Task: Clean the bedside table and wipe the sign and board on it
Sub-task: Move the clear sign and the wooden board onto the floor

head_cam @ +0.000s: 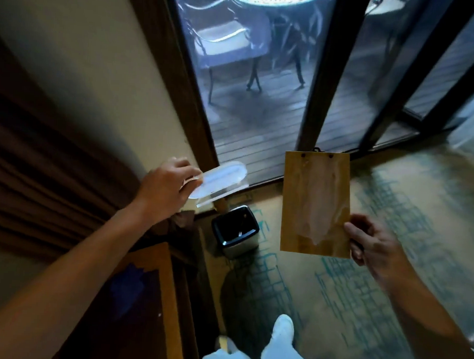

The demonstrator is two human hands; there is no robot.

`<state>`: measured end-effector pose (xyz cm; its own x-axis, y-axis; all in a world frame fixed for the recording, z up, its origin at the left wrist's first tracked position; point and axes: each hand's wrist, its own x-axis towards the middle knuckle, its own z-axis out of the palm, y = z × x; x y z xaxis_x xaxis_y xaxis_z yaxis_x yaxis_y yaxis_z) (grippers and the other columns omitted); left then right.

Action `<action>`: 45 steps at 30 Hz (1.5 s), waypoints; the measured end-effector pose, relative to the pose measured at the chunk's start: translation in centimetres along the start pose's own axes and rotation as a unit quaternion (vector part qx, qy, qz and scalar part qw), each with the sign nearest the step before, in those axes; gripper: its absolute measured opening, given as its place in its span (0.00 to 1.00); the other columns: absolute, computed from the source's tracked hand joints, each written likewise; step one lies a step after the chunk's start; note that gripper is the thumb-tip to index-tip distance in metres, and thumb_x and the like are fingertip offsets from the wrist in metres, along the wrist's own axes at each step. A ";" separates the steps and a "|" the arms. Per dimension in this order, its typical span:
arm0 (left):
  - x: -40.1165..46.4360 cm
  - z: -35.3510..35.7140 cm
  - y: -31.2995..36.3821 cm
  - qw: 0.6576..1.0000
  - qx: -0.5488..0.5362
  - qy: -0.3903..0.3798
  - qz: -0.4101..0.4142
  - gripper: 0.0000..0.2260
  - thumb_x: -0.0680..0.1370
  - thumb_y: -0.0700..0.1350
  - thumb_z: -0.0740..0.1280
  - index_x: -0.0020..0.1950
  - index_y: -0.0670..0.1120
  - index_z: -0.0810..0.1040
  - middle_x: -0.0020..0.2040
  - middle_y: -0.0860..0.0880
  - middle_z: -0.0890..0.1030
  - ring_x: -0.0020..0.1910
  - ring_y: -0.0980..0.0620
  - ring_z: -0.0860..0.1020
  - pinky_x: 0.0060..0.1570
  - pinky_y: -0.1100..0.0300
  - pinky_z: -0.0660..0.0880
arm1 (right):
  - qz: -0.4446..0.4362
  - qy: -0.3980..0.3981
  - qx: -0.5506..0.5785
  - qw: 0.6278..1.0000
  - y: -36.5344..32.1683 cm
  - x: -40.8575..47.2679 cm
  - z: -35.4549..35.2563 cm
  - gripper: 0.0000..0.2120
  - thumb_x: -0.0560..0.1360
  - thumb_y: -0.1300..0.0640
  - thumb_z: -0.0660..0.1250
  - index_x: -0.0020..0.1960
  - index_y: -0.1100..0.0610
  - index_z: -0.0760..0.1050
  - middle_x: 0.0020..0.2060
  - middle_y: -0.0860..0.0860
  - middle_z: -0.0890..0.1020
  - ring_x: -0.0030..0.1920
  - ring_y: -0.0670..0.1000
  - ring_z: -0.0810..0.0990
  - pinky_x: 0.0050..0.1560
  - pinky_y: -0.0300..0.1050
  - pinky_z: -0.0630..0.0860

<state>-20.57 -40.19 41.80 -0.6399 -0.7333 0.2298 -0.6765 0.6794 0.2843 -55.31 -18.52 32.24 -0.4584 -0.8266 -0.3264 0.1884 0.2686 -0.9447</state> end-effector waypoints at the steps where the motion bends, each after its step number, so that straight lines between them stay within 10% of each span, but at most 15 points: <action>1: 1.1 1.3 0.8 1.000 0.003 -0.010 0.009 0.11 0.78 0.53 0.65 0.49 0.50 0.84 0.43 0.49 0.79 0.41 0.44 0.79 0.37 0.52 0.77 | 0.011 0.016 0.003 1.000 0.9 0.1 -1.4 0.15 0.76 0.61 0.67 0.59 0.68 0.72 0.22 0.52 0.68 0.18 0.46 0.64 0.19 0.35 0.62; 7: 5.9 8.6 5.1 0.996 0.000 -0.059 0.068 0.04 0.77 0.44 0.72 0.50 0.47 0.86 0.42 0.48 0.80 0.41 0.44 0.78 0.37 0.56 0.73 | 0.057 0.083 0.065 0.993 4.6 0.6 -6.7 0.31 0.60 0.44 0.78 0.54 0.61 0.74 0.28 0.54 0.69 0.20 0.45 0.66 0.20 0.36 0.62; 11: 8.7 14.2 5.9 0.987 -0.013 -0.112 0.115 0.02 0.77 0.41 0.73 0.48 0.46 0.85 0.42 0.47 0.80 0.41 0.43 0.79 0.39 0.56 0.73 | 0.094 0.135 0.054 0.985 7.0 1.6 -9.4 0.07 0.77 0.64 0.67 0.53 0.60 0.72 0.31 0.55 0.67 0.19 0.44 0.67 0.18 0.36 0.64; 24: 15.2 30.7 2.3 0.945 -0.003 -0.258 0.199 0.05 0.77 0.43 0.70 0.42 0.42 0.82 0.40 0.43 0.78 0.36 0.38 0.80 0.33 0.51 0.77 | 0.210 0.297 0.035 0.931 19.6 5.1 -8.0 0.11 0.80 0.70 0.63 0.46 0.55 0.71 0.30 0.52 0.75 0.19 0.41 0.70 0.18 0.36 0.68; 45: 2.2 73.2 -3.3 0.912 0.047 -0.403 0.070 0.10 0.76 0.46 0.66 0.45 0.39 0.79 0.46 0.39 0.80 0.44 0.33 0.79 0.40 0.47 0.74 | 0.303 0.273 -0.015 0.913 59.4 20.8 -11.6 0.07 0.80 0.67 0.63 0.56 0.61 0.71 0.34 0.55 0.73 0.21 0.41 0.75 0.23 0.40 0.78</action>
<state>-46.41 -42.08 -26.76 -0.7566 -0.4083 -0.5108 -0.5724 0.7912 0.2154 -63.69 -14.04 -31.06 -0.6444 -0.1528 -0.7492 0.5310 0.6156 -0.5823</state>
